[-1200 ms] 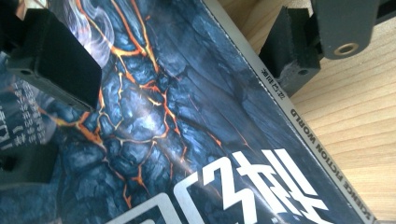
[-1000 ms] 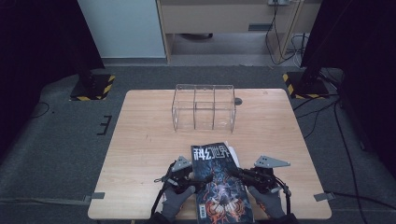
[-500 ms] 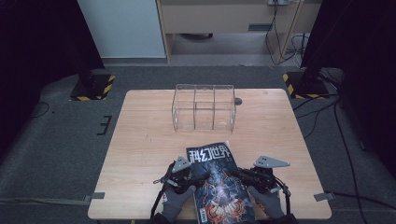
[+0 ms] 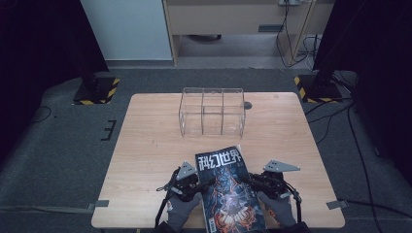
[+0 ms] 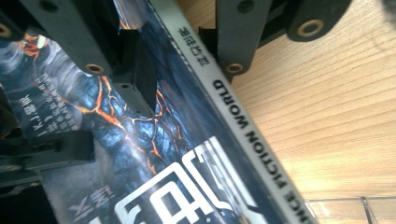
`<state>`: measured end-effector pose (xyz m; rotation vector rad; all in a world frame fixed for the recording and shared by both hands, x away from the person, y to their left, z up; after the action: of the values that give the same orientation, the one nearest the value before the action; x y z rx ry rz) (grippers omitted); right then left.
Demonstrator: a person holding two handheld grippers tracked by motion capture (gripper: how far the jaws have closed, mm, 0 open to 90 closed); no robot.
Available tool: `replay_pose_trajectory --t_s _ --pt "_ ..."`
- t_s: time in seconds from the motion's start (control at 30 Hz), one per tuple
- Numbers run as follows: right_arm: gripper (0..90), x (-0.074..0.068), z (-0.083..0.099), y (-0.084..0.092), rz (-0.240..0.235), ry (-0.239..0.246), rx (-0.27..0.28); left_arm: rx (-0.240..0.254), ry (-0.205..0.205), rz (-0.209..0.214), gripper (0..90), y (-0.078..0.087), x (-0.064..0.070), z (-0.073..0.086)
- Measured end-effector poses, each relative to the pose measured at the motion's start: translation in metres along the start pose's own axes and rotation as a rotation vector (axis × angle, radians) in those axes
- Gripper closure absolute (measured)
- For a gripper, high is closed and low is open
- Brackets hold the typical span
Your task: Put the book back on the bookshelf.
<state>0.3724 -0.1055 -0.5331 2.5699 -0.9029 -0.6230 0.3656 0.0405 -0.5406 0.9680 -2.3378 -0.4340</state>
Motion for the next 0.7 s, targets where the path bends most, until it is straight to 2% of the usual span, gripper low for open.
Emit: replay_pose_trajectory --t_s 0.37,0.57,0.7 --pt "76.6 0.003 -0.006 -0.004 -0.009 -0.017 0.006 0.024 -0.002 0.013 73.4 0.011 0.005 -0.013" --pt "75.0 0.006 -0.014 -0.004 0.002 -0.013 0.024 0.053 -0.016 0.014 75.5 0.015 0.008 -0.029" --pt "72.8 0.01 -0.021 -0.004 0.006 -0.026 0.042 0.075 -0.028 0.012 77.2 0.017 0.011 -0.039"
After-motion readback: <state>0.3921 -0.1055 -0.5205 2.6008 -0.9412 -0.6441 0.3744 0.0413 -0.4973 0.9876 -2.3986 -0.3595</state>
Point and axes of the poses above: each handheld gripper's, and its own axes: y roughly backward along the jaws, z roughly out of its underside, x roughly to its right, the point moved 10 cm from there along -y, roughly forward along the jaws, and after that the axes turned 4 degrees about y, right-handed, at the moved point
